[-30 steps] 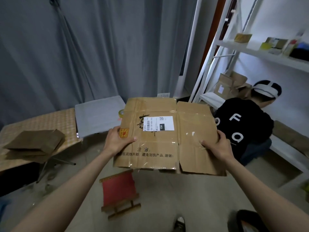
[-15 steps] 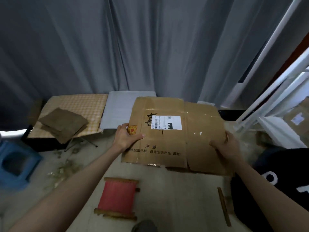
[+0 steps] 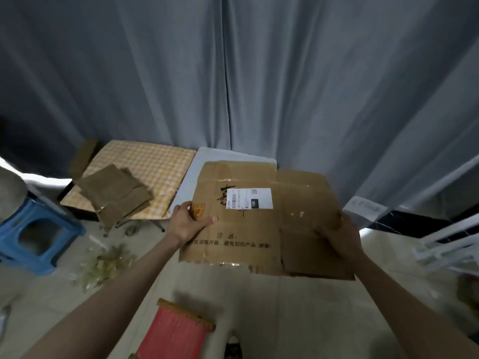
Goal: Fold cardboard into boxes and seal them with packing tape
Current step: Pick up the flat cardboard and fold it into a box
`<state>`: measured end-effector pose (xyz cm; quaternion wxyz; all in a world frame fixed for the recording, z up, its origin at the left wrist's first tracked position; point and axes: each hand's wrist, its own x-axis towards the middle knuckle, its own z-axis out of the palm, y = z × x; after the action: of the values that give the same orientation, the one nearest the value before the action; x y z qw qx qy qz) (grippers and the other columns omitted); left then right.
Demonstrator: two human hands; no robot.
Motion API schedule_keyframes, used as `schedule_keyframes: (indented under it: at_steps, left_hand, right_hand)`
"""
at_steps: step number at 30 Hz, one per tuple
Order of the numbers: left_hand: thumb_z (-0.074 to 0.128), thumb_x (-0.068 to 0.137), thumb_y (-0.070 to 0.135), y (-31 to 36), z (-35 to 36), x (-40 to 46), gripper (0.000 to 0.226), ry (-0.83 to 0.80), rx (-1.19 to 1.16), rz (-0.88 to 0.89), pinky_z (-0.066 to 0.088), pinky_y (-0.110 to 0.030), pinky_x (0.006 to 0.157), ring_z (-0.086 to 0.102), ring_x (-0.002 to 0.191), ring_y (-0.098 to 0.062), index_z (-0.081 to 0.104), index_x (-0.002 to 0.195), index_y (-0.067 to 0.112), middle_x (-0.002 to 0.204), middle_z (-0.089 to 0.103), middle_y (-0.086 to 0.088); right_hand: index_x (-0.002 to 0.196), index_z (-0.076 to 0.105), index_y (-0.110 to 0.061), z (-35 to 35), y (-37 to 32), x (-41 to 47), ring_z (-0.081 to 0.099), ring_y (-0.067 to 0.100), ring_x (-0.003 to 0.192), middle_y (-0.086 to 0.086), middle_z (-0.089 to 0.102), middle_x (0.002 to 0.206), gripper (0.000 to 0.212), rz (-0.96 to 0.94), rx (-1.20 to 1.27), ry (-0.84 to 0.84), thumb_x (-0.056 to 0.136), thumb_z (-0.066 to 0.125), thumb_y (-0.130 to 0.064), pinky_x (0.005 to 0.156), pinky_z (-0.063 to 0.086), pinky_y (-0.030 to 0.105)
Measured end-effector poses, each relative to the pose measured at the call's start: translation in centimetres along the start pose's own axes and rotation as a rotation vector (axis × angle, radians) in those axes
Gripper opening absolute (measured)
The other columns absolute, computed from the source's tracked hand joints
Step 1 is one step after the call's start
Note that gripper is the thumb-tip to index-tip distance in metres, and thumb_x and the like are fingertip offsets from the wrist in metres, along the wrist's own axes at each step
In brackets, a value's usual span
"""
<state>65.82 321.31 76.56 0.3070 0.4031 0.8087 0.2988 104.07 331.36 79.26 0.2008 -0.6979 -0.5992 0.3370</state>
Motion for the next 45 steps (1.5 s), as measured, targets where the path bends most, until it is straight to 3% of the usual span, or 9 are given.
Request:
schedule_keyframes:
  at_steps: [11,16,22,26,31,34,38,45]
  left_hand:
    - [0.086,0.064,0.057,2.1,-0.1,12.7,0.103,0.056,0.014,-0.091,0.045,-0.038,0.099,0.051,0.115,-0.025,0.041,0.145,0.013,0.131,0.047,-0.009]
    - [0.085,0.061,0.061,2.2,0.0,19.2,0.106,0.064,0.023,-0.158,0.048,-0.044,0.1,0.054,0.115,-0.028,0.042,0.145,0.013,0.128,0.049,-0.008]
    - [0.083,0.057,0.068,2.0,-0.6,24.1,0.115,0.086,0.023,-0.287,0.049,-0.045,0.1,0.054,0.118,-0.028,0.038,0.148,0.014,0.132,0.05,-0.007]
    - [0.082,0.054,0.071,0.5,-1.5,25.4,0.118,0.1,0.032,-0.375,0.049,-0.047,0.101,0.053,0.122,-0.03,0.037,0.149,0.018,0.138,0.05,-0.009]
    - [0.083,0.053,0.069,-1.9,-3.7,28.6,0.117,0.083,0.046,-0.424,0.05,-0.047,0.098,0.054,0.12,-0.031,0.036,0.149,0.02,0.137,0.05,-0.01]
    - [0.082,0.051,0.065,-3.0,-5.0,31.6,0.118,0.046,0.041,-0.399,0.048,-0.038,0.091,0.052,0.113,-0.023,0.035,0.148,0.018,0.138,0.05,-0.008]
    - [0.085,0.061,0.06,-5.5,-5.8,37.3,0.109,-0.044,0.13,-0.345,0.047,-0.049,0.103,0.05,0.125,-0.031,0.037,0.149,0.016,0.142,0.045,-0.01]
    - [0.085,0.065,0.055,-11.6,-3.8,46.5,0.108,-0.197,0.189,-0.238,0.046,-0.045,0.104,0.048,0.127,-0.031,0.034,0.151,0.012,0.141,0.043,-0.012]
  right_hand:
    - [0.155,0.028,-0.015,4.5,-5.6,15.0,0.046,0.04,0.13,0.019,0.042,0.147,0.097,-0.002,0.023,-0.112,0.079,0.082,-0.042,0.109,0.04,0.051]
    - [0.152,0.035,-0.01,8.0,-8.1,22.5,0.045,0.037,0.133,0.02,0.048,0.145,0.093,-0.003,0.076,-0.153,0.078,0.084,-0.037,0.111,0.038,0.048]
    - [0.139,0.053,-0.01,11.8,-10.7,29.2,0.058,0.029,0.119,0.013,0.062,0.132,0.074,-0.021,0.144,-0.268,0.075,0.087,-0.026,0.091,0.042,0.03]
    - [0.144,0.047,-0.014,15.3,-12.4,32.4,0.056,0.032,0.123,0.012,0.058,0.137,0.083,0.005,0.13,-0.37,0.074,0.088,-0.031,0.102,0.046,0.042]
    - [0.151,0.035,-0.018,20.3,-13.8,34.1,0.049,0.036,0.129,0.016,0.048,0.144,0.094,0.05,0.151,-0.443,0.075,0.086,-0.037,0.106,0.044,0.047]
    - [0.155,0.029,-0.018,22.9,-14.0,34.1,0.044,0.039,0.132,0.018,0.041,0.149,0.098,0.09,0.124,-0.417,0.078,0.083,-0.043,0.108,0.041,0.051]
    - [0.155,0.027,-0.018,26.7,-13.9,33.8,0.042,0.039,0.134,0.018,0.039,0.152,0.096,0.164,0.13,-0.309,0.079,0.082,-0.039,0.108,0.04,0.049]
    - [0.155,0.027,-0.015,34.4,-12.1,32.3,0.04,0.038,0.135,0.018,0.038,0.151,0.099,0.312,0.134,-0.135,0.077,0.086,-0.033,0.106,0.041,0.053]
